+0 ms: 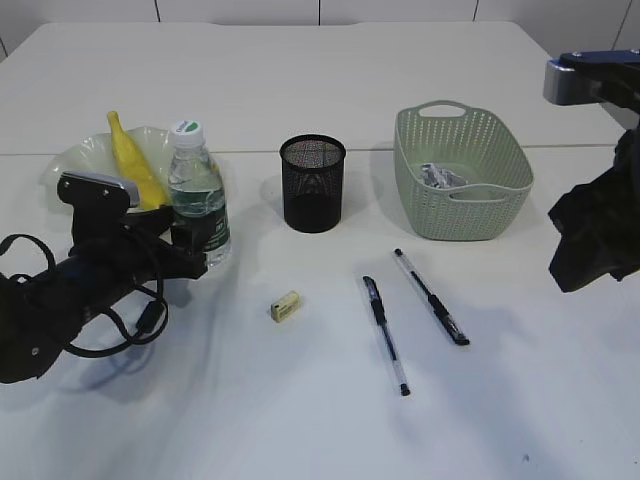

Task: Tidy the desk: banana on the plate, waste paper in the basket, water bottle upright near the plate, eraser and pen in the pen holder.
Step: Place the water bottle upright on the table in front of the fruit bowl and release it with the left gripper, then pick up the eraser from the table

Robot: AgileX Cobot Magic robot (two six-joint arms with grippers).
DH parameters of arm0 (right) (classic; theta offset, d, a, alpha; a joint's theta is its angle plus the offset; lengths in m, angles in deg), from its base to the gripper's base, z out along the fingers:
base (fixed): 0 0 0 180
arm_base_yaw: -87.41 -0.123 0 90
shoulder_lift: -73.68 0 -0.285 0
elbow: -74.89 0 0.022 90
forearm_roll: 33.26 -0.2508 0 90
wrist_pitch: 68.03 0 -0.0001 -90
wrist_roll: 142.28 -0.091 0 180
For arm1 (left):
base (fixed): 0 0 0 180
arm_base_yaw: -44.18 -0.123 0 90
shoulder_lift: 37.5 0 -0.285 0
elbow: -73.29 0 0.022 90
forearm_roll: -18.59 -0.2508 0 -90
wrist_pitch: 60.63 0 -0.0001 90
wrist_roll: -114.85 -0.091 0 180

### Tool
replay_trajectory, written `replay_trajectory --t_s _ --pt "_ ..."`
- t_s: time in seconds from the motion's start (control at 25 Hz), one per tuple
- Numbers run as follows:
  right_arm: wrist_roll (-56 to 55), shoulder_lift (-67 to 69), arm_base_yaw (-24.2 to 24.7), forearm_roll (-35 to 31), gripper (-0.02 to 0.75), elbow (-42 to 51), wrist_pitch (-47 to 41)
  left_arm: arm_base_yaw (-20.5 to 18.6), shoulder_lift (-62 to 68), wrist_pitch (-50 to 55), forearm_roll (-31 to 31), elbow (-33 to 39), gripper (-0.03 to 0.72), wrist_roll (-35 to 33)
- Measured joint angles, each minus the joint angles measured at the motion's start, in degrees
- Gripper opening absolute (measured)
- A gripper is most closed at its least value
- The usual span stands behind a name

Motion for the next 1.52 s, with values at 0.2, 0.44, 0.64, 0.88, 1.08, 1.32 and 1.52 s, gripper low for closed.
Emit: replay_trajectory --t_s 0.2,0.44,0.64,0.88,1.08,1.32,1.52 --pt "0.00 0.00 0.00 0.00 0.375 0.00 0.00 0.00 -3.01 0.87 -0.23 0.50 0.480 0.00" --pt "0.00 0.00 0.00 0.00 0.375 0.00 0.00 0.00 -8.76 1.27 -2.09 0.50 0.487 0.00" --pt "-0.10 0.00 0.00 0.00 0.375 0.00 0.00 0.00 -13.57 1.31 -4.26 0.63 0.488 0.00" --pt "-0.10 0.00 0.00 0.00 0.375 0.00 0.00 -0.35 -22.32 5.43 -5.03 0.63 0.489 0.00" --pt "-0.10 0.00 0.00 0.00 0.375 0.00 0.10 -0.48 -27.64 12.22 -1.98 1.02 0.489 0.80" --pt "-0.10 0.00 0.00 0.00 0.375 0.00 0.77 -1.13 -32.76 20.87 0.85 1.02 0.489 0.92" --pt "-0.10 0.00 0.00 0.00 0.375 0.00 2.53 -1.81 -39.17 39.60 7.78 1.09 0.468 1.01"
